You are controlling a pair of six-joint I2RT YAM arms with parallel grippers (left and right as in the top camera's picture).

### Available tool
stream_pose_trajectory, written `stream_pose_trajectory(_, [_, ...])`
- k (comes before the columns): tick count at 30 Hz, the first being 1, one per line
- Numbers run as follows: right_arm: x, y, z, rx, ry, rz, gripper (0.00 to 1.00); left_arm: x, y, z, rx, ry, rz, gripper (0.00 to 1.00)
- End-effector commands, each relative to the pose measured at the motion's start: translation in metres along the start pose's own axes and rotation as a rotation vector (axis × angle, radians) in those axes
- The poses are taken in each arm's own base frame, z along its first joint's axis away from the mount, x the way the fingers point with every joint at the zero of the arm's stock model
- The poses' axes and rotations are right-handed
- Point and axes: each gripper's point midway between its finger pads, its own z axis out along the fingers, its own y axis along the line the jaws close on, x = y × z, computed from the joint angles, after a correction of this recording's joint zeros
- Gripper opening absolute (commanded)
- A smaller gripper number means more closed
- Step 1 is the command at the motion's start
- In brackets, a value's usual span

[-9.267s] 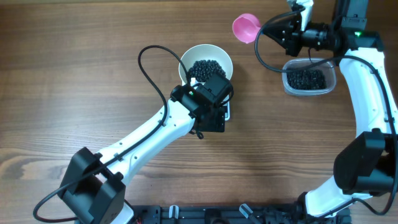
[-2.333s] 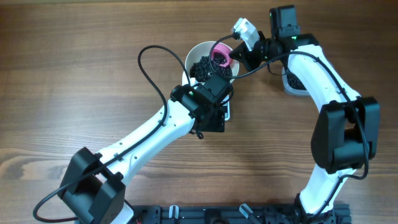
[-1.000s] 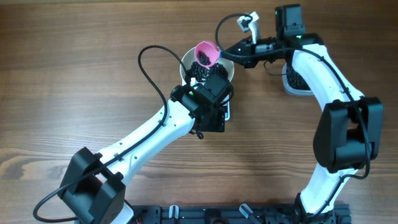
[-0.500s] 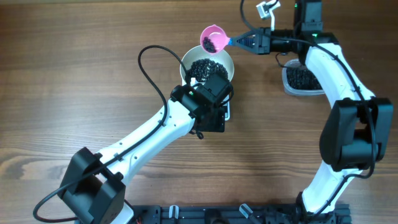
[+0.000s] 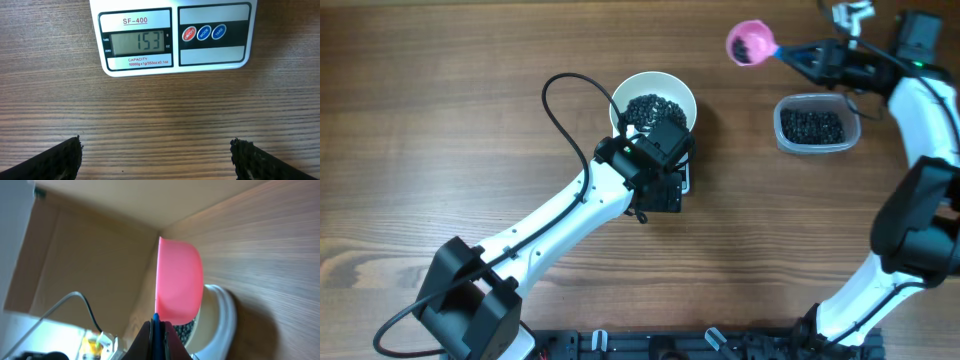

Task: Scoop item into bowl and weigh 150g on scale
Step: 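Tip the scoop to dump the beans back into the tub, then carry the empty scoop left back into the white bowl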

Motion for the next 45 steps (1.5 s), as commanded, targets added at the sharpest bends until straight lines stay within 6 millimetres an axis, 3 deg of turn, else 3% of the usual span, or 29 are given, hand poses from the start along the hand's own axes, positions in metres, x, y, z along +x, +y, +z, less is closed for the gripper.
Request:
stream_pose_trajectory(1, [0.003,-0.019,-0.056,0.026,-0.085,-0.011,0.04,0.001,0.002,0.004,-0.023,-0.002,-0.001,1.00])
stream_pose_trajectory(4, [0.017,-0.036,-0.104,0.108,-0.144,0.054,0.04,0.001,0.002,0.004,-0.023,-0.002,0.000,1.00])
stream_pose_trajectory(6, [0.033,-0.048,-0.124,0.197,-0.136,0.088,0.04,0.001,0.002,0.004,-0.023,-0.002,0.000,1.00])
stream_pose_trajectory(10, [0.036,-0.029,-0.153,0.246,-0.176,0.034,0.04,0.001,0.002,0.004,-0.023,-0.002,-0.001,1.00])
stream_pose_trajectory(14, [0.042,-0.013,-0.168,0.509,-0.107,-0.060,0.04,0.001,0.002,0.004,-0.023,-0.002,-0.001,1.00])
stream_pose_trajectory(17, [0.036,0.002,-0.165,0.644,-0.068,-0.200,0.04,0.001,0.002,0.004,-0.023,-0.002,0.000,1.00])
stream_pose_trajectory(22, [0.043,-0.014,-0.138,0.908,0.157,-0.363,0.04,0.001,0.002,0.004,-0.023,-0.002,0.000,1.00])
stream_pose_trajectory(25, [0.046,-0.028,-0.133,1.121,0.295,-0.430,0.04,0.001,0.002,0.004,-0.023,-0.002,-0.001,1.00])
stream_pose_trajectory(29, [0.043,-0.022,-0.101,1.128,0.386,-0.587,0.04,0.001,0.002,0.004,-0.023,-0.002,-0.001,1.00])
stream_pose_trajectory(36, [0.039,-0.020,-0.108,1.450,0.605,-0.763,0.04,0.001,0.002,0.004,-0.023,-0.002,-0.001,1.00])
stream_pose_trajectory(42, [0.024,-0.017,-0.108,1.493,0.588,-0.834,0.04,0.001,0.002,0.004,-0.023,-0.002,-0.001,1.00])
stream_pose_trajectory(45, [0.013,-0.013,-0.086,1.398,0.499,-0.879,0.04,0.001,0.002,0.004,-0.023,-0.002,-0.001,1.00])
